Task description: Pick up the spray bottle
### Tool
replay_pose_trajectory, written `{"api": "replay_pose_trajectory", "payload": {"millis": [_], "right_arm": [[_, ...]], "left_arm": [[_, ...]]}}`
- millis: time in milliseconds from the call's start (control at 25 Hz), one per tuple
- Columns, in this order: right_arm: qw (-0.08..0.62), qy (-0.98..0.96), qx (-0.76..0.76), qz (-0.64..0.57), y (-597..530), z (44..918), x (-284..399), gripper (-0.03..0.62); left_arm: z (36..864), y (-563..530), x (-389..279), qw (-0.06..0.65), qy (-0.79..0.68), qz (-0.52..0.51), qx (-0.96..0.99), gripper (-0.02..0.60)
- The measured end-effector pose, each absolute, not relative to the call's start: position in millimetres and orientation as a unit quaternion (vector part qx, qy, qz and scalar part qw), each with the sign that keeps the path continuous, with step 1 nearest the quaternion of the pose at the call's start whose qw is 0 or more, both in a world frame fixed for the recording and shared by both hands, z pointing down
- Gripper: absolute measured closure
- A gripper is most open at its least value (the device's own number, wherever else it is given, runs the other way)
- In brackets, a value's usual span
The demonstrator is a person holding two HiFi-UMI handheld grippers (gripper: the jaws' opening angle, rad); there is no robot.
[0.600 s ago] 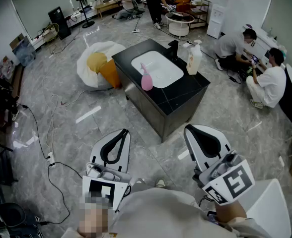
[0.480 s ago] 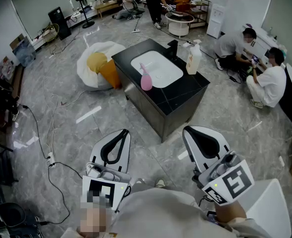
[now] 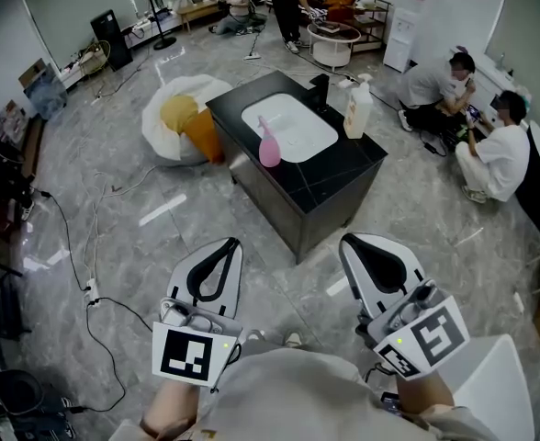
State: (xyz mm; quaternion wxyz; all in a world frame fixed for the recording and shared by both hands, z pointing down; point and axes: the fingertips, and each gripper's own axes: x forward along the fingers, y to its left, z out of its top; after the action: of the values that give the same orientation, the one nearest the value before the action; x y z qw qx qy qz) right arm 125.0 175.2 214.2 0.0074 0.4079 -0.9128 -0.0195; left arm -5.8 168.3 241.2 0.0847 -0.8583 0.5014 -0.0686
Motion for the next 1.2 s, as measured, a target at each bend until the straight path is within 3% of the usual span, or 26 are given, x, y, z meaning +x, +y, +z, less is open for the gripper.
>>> {"api": "replay_pose_trajectory", "payload": {"millis": [400,480,520,1200], "right_arm": [[-0.021,-0.908,0.419,-0.015,168.9,214.4,137.1,0.554],[-0.021,-0.908,0.418,-0.011,168.0,217.1,137.6,0.377],[-0.016,-0.910,0.415,-0.009,167.7,220.7,137.0,0.348],[0.044,-0.919,0.391,0.014,113.4,266.3,111.5,0.336]], "left_arm": [[248.7,165.2,1.7,0.076,0.503,-0.069,-0.858,0.557],[250.1,164.9,4.5,0.075,0.502,-0.067,-0.859,0.558],[251.3,164.7,5.0,0.073,0.502,-0.068,-0.859,0.558],[272.9,113.5,-12.5,0.060,0.505,-0.080,-0.857,0.558]]}}
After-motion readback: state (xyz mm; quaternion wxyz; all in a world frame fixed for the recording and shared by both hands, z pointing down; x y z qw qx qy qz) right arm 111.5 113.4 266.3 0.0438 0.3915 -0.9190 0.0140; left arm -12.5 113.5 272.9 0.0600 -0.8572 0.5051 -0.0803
